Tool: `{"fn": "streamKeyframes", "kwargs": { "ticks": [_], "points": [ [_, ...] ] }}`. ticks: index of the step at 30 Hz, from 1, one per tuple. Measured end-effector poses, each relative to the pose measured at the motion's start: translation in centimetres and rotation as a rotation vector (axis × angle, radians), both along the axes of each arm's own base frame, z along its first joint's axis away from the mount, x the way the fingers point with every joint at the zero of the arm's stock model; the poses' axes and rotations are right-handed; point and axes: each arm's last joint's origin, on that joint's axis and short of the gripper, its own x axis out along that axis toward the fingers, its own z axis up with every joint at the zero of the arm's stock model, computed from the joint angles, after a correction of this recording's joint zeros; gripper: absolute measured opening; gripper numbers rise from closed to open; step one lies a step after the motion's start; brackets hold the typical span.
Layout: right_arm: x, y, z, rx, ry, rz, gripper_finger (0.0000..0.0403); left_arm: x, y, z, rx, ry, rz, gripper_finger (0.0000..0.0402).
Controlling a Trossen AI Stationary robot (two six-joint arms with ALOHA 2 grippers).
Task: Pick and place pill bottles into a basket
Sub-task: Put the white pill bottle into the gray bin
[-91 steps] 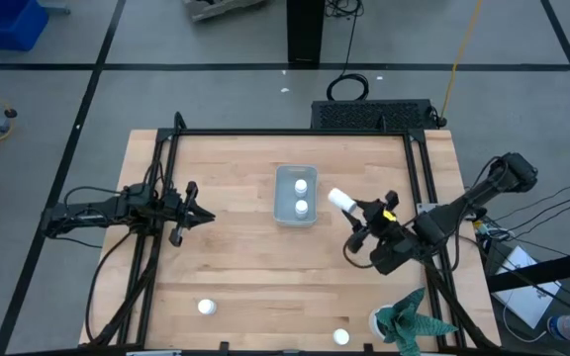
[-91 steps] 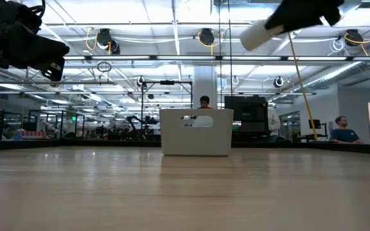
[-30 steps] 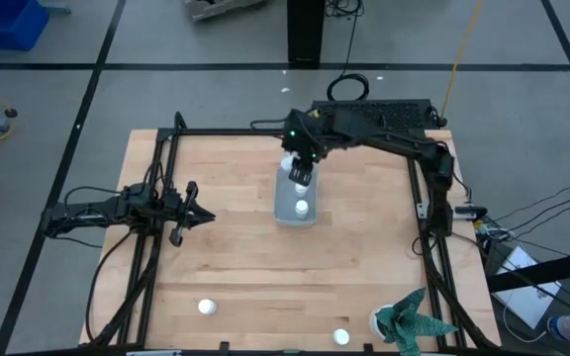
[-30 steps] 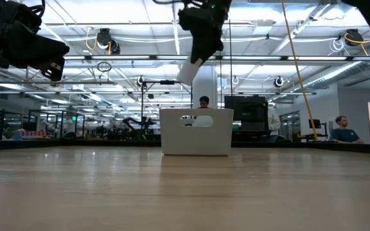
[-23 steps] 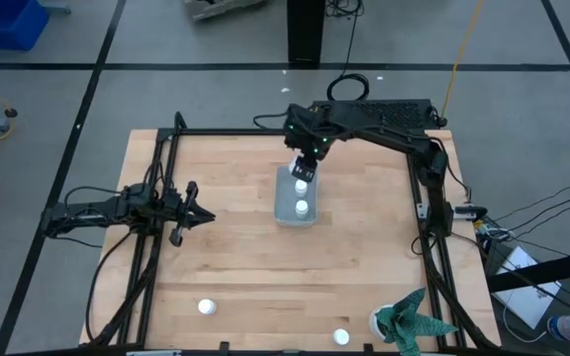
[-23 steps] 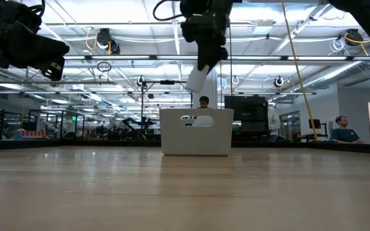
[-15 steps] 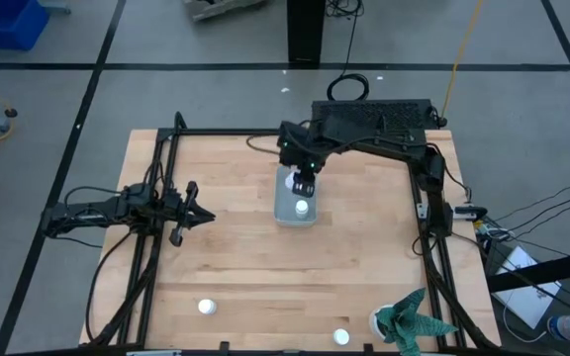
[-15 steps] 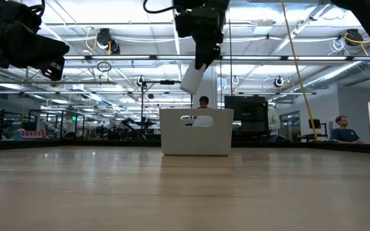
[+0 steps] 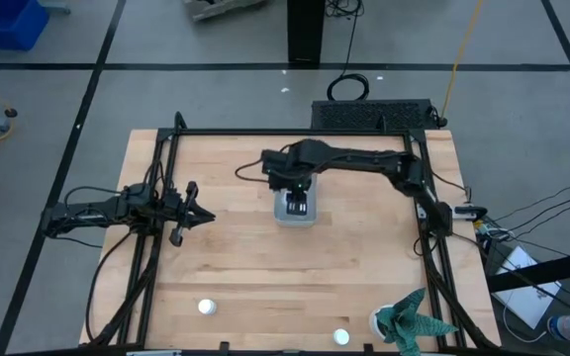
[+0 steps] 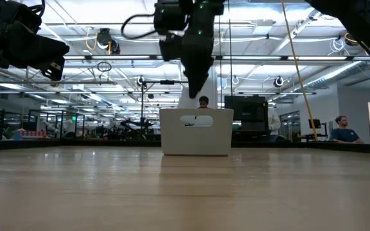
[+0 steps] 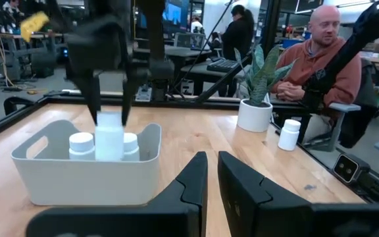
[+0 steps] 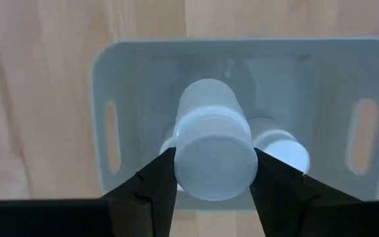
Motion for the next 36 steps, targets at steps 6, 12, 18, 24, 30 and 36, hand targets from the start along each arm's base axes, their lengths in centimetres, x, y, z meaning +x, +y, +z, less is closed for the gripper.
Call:
{"fn": "streamKeyframes", "kwargs": {
  "ticks": [6, 12, 18, 24, 30, 36],
  "points": [
    [0.8, 0.8, -2.2, 0.010, 0.058, 0.049, 0.0154, 0.0, 0.0, 0.0, 0.000, 0.002, 0.000, 0.0042],
    [1.4, 1.3, -3.6, 0.050, 0.077, 0.063, 0.0161, 0.0, 0.0, 0.0, 0.000, 0.001, 0.000, 0.0042],
    [1.7, 1.9, -3.8, 0.057, 0.051, 0.089, 0.0158, 0.0, 0.0, 0.0, 0.000, 0.001, 0.000, 0.0042],
    [1.6, 2.3, -4.3, 0.059, 0.067, 0.096, 0.0166, 0.0, 0.0, 0.0, 0.000, 0.001, 0.000, 0.0042],
    [1.4, 2.7, -5.4, 0.062, 0.094, 0.104, 0.0168, 0.0, 0.0, 0.0, 0.000, -0.001, 0.000, 0.0042],
    [1.5, 3.2, -5.5, 0.004, 0.095, 0.129, 0.0169, 0.0, 0.0, 0.0, 0.000, 0.000, 0.000, 0.0042]
  ]
}}
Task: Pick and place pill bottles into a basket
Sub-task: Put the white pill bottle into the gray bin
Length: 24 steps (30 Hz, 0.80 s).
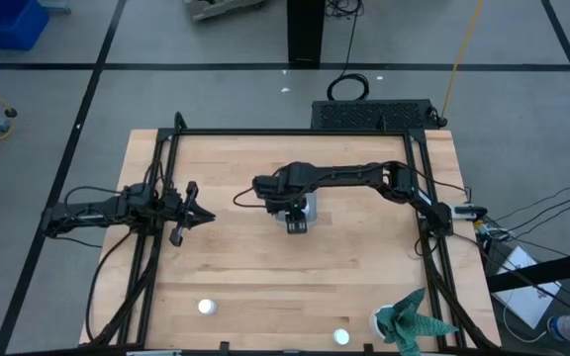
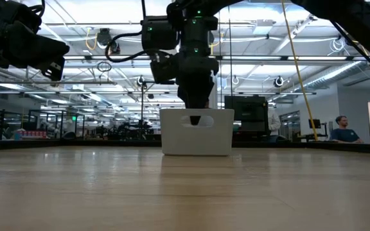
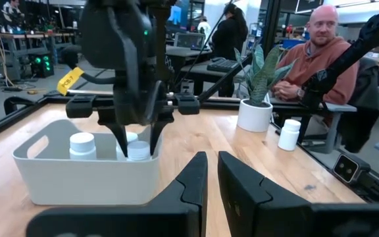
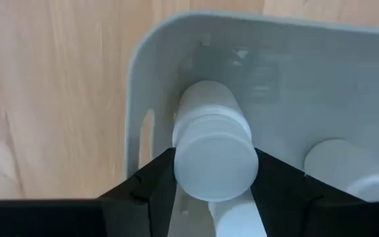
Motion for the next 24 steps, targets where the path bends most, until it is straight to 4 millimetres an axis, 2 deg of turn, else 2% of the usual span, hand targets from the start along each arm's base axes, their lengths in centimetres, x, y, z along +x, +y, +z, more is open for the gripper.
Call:
{"fn": "streamKeyframes", "kwargs": {
  "ticks": [5, 13, 20, 24],
  "points": [
    [0.1, 0.3, 0.0, -0.006, -0.008, 0.011, 0.0181, 0.0, 0.0, 0.0, 0.000, 0.000, 0.000, 0.0042],
    [0.1, 0.3, -0.3, -0.052, 0.007, -0.003, 0.0229, 0.0, 0.0, 0.0, 0.000, -0.002, 0.000, 0.0042],
    [-0.6, 0.7, 1.7, -0.118, -0.007, -0.005, 0.0249, 0.0, 0.0, 0.0, 0.000, -0.001, 0.000, 0.0042],
    [-1.3, 0.7, 4.2, -0.144, -0.072, -0.011, 0.0247, 0.0, 0.0, 0.0, 0.000, -0.001, 0.000, 0.0042]
  ]
}}
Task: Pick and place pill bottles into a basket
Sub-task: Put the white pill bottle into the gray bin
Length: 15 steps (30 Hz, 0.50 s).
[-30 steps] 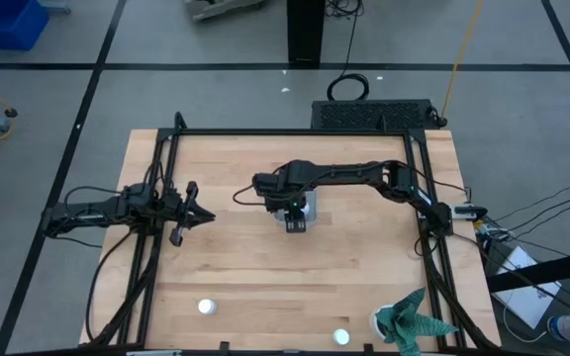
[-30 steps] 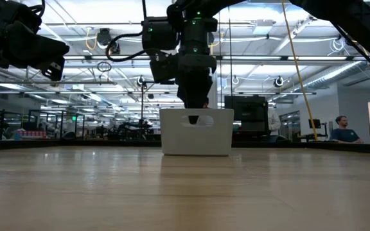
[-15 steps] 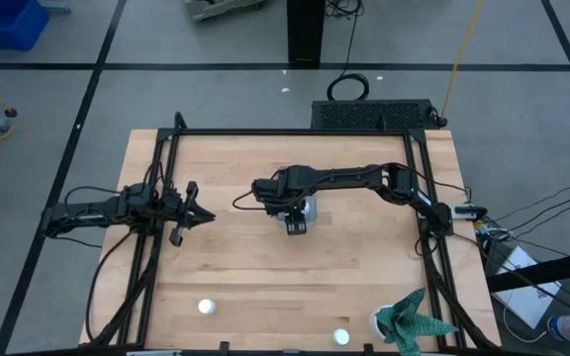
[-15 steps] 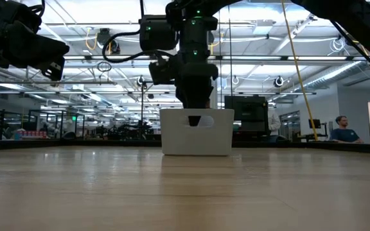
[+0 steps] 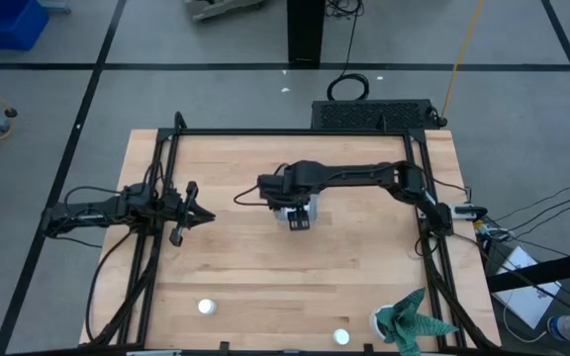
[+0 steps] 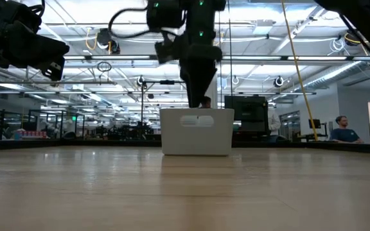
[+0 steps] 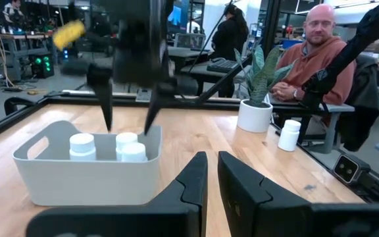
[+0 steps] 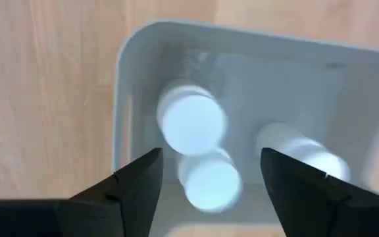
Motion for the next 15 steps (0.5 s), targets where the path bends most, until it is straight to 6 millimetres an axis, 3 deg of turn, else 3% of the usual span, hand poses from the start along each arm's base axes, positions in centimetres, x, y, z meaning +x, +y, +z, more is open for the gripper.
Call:
{"fn": "streamKeyframes", "kwargs": {
  "ticks": [4, 8, 12, 15],
  "points": [
    [-1.1, 0.0, 3.2, -0.063, -0.087, -0.020, 0.0236, 0.0, 0.0, 0.0, 0.000, -0.001, 0.007, 0.0042],
    [-2.8, 0.1, 7.0, -0.083, -0.193, -0.053, 0.0201, 0.0, 0.0, 0.0, 0.000, -0.001, 0.008, 0.0042],
    [-5.3, 0.3, 9.5, -0.069, -0.304, -0.059, 0.0136, 0.0, 0.0, 0.0, 0.000, -0.002, 0.007, 0.0042],
    [-7.9, 0.5, 9.9, -0.065, -0.341, -0.078, 0.0068, 0.0, 0.0, 0.0, 0.000, -0.001, 0.007, 0.0042]
  ]
}}
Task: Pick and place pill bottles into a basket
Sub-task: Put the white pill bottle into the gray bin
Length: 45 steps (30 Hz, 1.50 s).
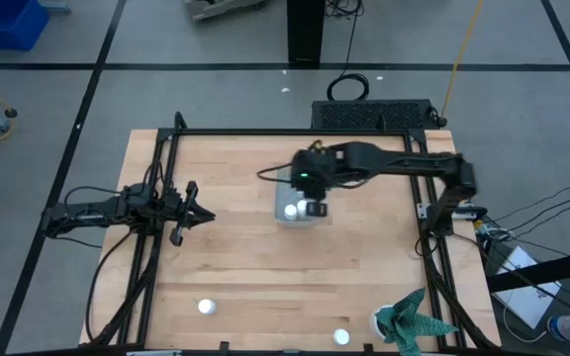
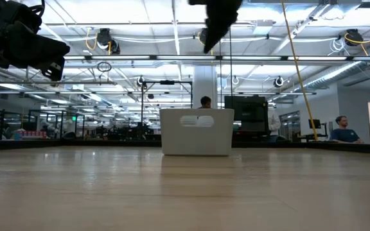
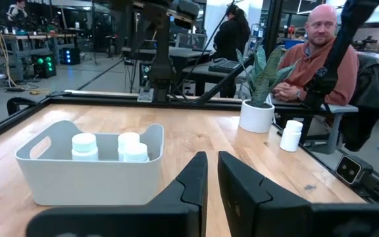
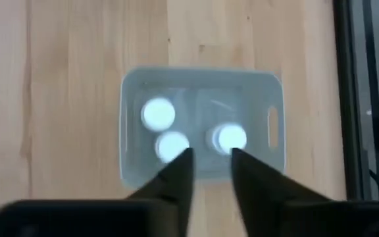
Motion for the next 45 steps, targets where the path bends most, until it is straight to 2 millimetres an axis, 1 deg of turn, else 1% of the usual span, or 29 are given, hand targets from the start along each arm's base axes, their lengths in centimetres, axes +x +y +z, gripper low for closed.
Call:
{"fn": "streamKeyframes", "kwargs": {
  "ticks": [2, 3, 6, 11, 16, 18, 21, 24, 27, 30, 35, 42, 45],
  "points": [
    [-2.0, 0.3, -0.2, 0.003, -0.015, -0.008, 0.0023, 0.0, 0.0, 0.0, 0.000, 0.000, 0.000, 0.0042],
    [-3.0, 0.6, -0.4, 0.005, -0.038, -0.010, 0.0012, 0.0, 0.0, 0.0, 0.000, 0.000, 0.000, 0.0042],
    [-5.6, 1.8, -1.4, 0.010, -0.148, -0.019, 0.0012, 0.0, 0.0, 0.0, 0.000, 0.000, 0.000, 0.0042],
    [-9.8, 4.0, -3.8, 0.028, -0.389, 0.052, 0.0003, 0.0, 0.0, 0.0, 0.000, 0.000, 0.000, 0.0042],
    [-13.7, 5.3, -7.4, 0.087, -0.592, 0.088, 0.0001, 0.0, 0.0, 0.0, 0.000, 0.000, 0.000, 0.0042],
    [-14.9, 5.8, -8.9, 0.101, -0.644, 0.101, 0.0001, 0.0, 0.0, 0.0, 0.000, 0.000, 0.000, 0.0042],
    [-16.9, 6.2, -10.9, 0.092, -0.672, 0.059, 0.0001, 0.0, 0.0, 0.0, 0.000, 0.001, 0.000, 0.0042],
    [-18.9, 6.4, -12.4, 0.099, -0.689, 0.010, 0.0001, 0.0, 0.0, 0.0, 0.000, 0.000, 0.000, 0.0042],
    [-20.3, 6.6, -12.9, 0.129, -0.729, 0.032, 0.0000, 0.0, 0.0, 0.0, 0.000, 0.000, 0.000, 0.0042],
    [-21.4, 6.5, -12.8, 0.150, -0.781, 0.053, 0.0000, 0.0, 0.0, 0.0, 0.000, 0.001, 0.000, 0.0042],
    [-23.2, 6.0, -13.3, 0.162, -0.855, 0.087, 0.0000, 0.0, 0.0, 0.0, 0.000, 0.000, 0.000, 0.0042],
    [-25.1, 5.5, -14.8, 0.216, -0.963, 0.128, 0.0000, 0.0, 0.0, 0.0, 0.000, 0.000, 0.000, 0.0042],
    [-25.8, 5.4, -15.0, 0.246, -1.013, 0.167, 0.0000, 0.0, 0.0, 0.0, 0.000, 0.000, 0.000, 0.0042]
  ]
}}
